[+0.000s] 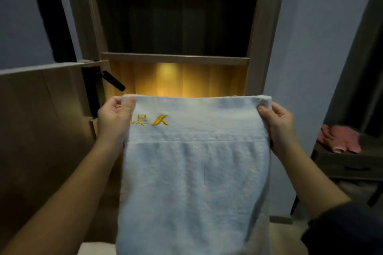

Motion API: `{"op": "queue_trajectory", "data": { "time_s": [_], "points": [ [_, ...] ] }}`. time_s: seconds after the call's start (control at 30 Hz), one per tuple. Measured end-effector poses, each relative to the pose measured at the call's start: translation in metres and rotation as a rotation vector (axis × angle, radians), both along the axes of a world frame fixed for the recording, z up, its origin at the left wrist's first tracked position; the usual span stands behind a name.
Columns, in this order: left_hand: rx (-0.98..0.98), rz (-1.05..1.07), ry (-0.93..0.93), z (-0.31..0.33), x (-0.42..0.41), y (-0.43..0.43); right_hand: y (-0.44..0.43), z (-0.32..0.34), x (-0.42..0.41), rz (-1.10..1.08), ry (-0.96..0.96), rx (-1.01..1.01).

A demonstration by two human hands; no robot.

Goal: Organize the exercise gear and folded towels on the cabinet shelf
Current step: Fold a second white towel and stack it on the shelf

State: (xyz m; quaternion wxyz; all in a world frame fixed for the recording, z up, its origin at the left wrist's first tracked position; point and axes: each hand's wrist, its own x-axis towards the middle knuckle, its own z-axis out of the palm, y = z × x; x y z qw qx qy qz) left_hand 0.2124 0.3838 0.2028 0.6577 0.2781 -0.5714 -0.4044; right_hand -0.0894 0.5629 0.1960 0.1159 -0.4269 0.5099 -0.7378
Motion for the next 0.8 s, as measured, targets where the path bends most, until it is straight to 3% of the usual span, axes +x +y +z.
{"op": "queue_trajectory", "data": {
  "time_s": [0.27, 0.5, 0.67, 0.8],
  "points": [
    [0.448, 0.063, -0.284, -0.122, -0.045, -0.070, -0.063, -0.124, -0.025, -0.208, -0.039, 0.486],
    [0.795, 0.066, -0.554, -0.216, -0.074, -0.102, -0.114, -0.214, -0.030, -0.252, -0.222, 0.858],
    [1.131, -0.090, -0.686, -0.265, -0.068, -0.107, -0.124, -0.238, -0.034, -0.172, -0.333, 1.212],
    [1.229, -0.145, -0.683, -0.272, -0.059, -0.116, -0.129, -0.239, -0.039, -0.165, -0.432, 1.293]
  ]
}}
